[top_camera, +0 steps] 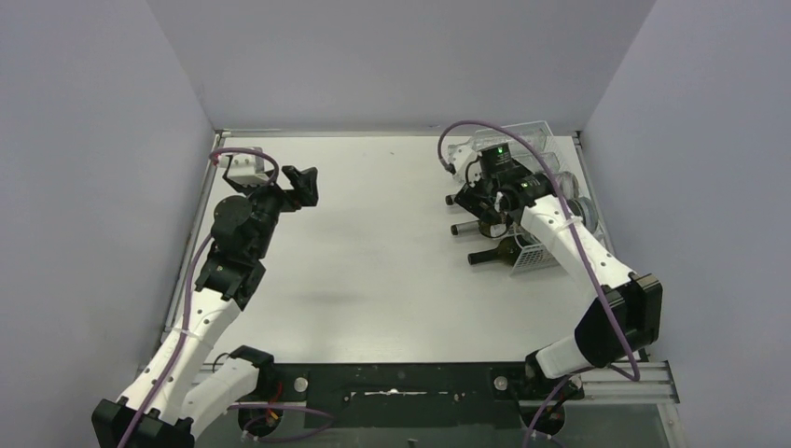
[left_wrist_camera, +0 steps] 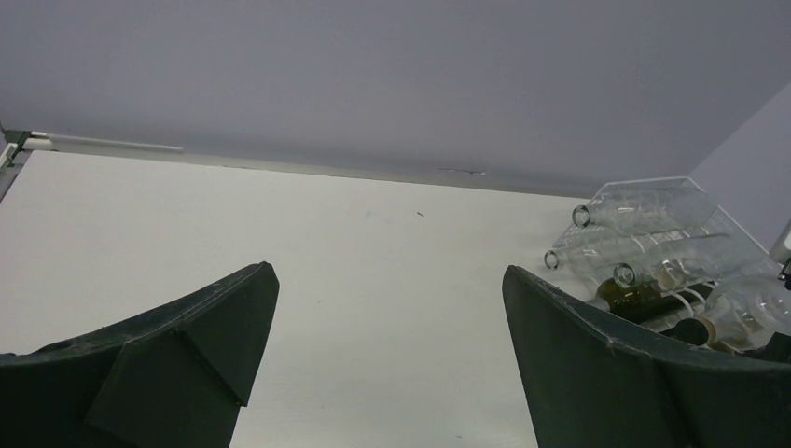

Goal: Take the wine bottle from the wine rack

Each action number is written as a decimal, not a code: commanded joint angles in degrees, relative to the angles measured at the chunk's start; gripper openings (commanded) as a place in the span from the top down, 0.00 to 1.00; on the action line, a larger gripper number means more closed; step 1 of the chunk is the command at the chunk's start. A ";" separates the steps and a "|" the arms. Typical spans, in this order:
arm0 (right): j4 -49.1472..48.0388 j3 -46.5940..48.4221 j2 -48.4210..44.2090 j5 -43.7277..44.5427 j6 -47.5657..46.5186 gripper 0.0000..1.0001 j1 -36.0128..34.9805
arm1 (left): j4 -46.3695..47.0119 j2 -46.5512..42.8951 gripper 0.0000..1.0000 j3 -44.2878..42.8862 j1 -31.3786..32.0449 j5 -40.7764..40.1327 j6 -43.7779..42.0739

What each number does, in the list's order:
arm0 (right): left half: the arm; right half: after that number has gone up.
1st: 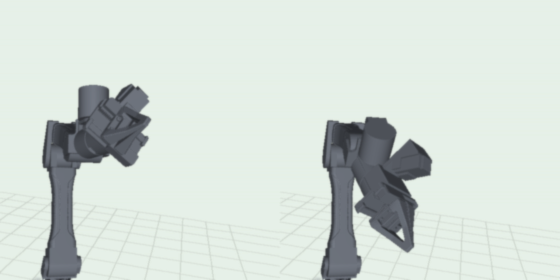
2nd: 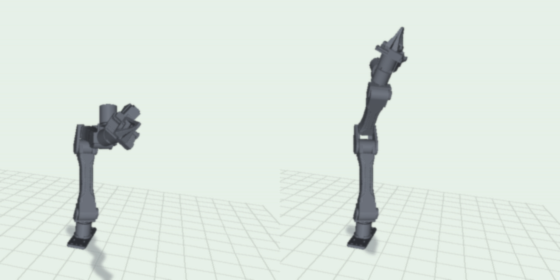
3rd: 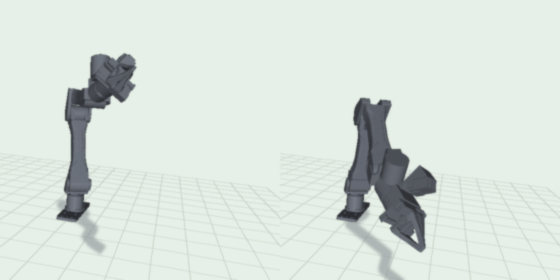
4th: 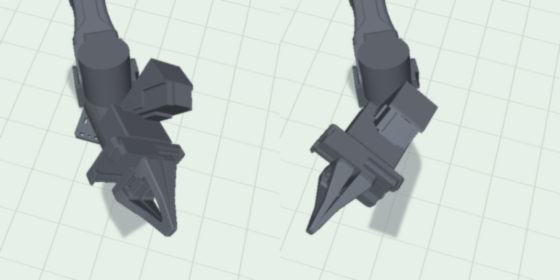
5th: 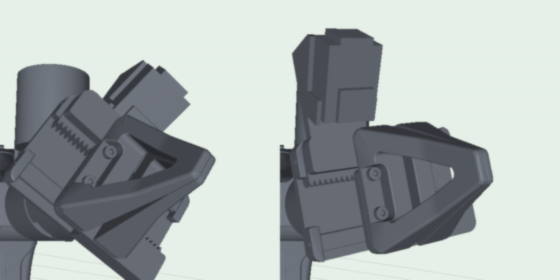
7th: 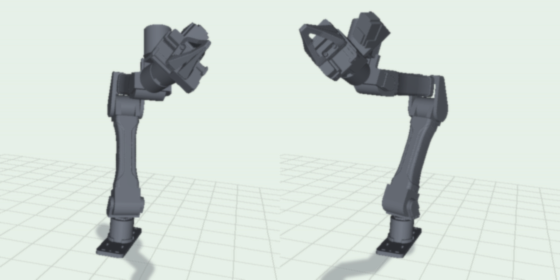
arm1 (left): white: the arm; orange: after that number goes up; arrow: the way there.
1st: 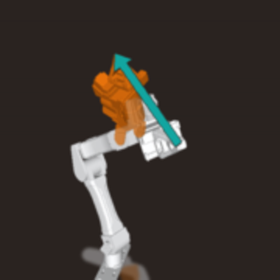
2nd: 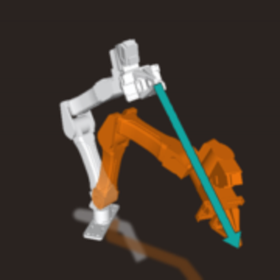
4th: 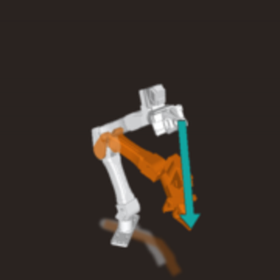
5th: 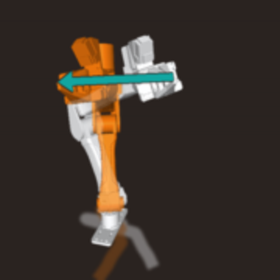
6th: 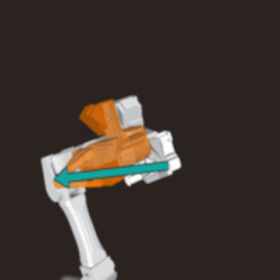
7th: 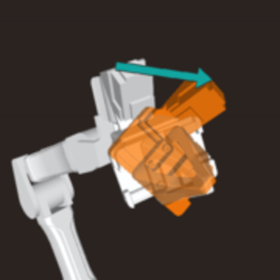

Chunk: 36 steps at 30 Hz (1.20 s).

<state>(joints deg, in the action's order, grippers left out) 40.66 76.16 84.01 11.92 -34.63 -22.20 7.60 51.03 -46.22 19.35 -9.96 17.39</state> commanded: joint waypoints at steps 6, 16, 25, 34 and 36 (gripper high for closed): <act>-1.31 3.44 3.63 -1.08 -10.08 0.10 -0.82 | 3.96 -1.01 0.06 -0.19 0.34 0.03 -0.24; -6.47 -1.04 4.65 -3.06 -16.35 0.12 -1.06 | 3.92 -1.11 0.06 -0.24 0.34 0.11 -0.23; -8.76 -2.10 7.29 -3.49 -21.47 0.18 0.02 | 3.74 -1.05 0.06 -0.32 0.34 -0.49 -0.56; -10.62 -3.50 8.74 -4.87 -23.40 0.26 0.86 | 3.57 -0.89 0.06 -0.28 0.29 -0.85 -0.91; -11.08 -3.77 9.01 -4.89 -23.42 0.29 0.85 | 3.57 -0.84 0.07 -0.28 0.27 -0.98 -0.99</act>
<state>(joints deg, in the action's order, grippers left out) 32.58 72.84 92.68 7.03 -56.47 -21.98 7.60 51.00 -46.22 19.46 -10.33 17.30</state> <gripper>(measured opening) 0.734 0.937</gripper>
